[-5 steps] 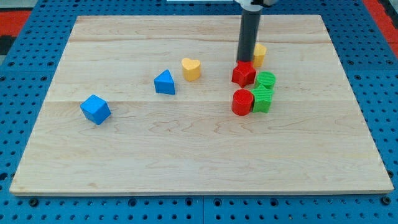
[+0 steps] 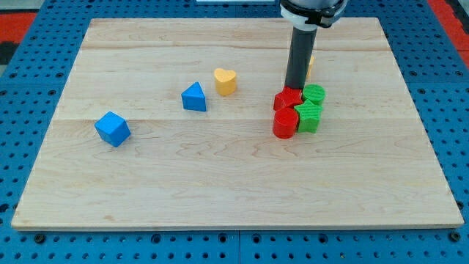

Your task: Move the yellow hexagon towards the yellow heart

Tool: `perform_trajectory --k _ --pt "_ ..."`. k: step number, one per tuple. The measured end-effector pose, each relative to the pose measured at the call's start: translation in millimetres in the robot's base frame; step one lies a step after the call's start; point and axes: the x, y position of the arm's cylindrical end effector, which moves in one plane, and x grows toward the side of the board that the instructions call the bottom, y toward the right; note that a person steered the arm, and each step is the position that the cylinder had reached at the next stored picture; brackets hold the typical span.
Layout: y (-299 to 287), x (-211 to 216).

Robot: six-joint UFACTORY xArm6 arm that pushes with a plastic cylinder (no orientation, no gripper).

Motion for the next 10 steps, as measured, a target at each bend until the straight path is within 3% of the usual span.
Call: perform_trajectory --k 6,7,8,9,10 --pt "-19 -35" --pt "-1 -95" --pt "5 -100" --pt "33 -133" --pt "95 -134"
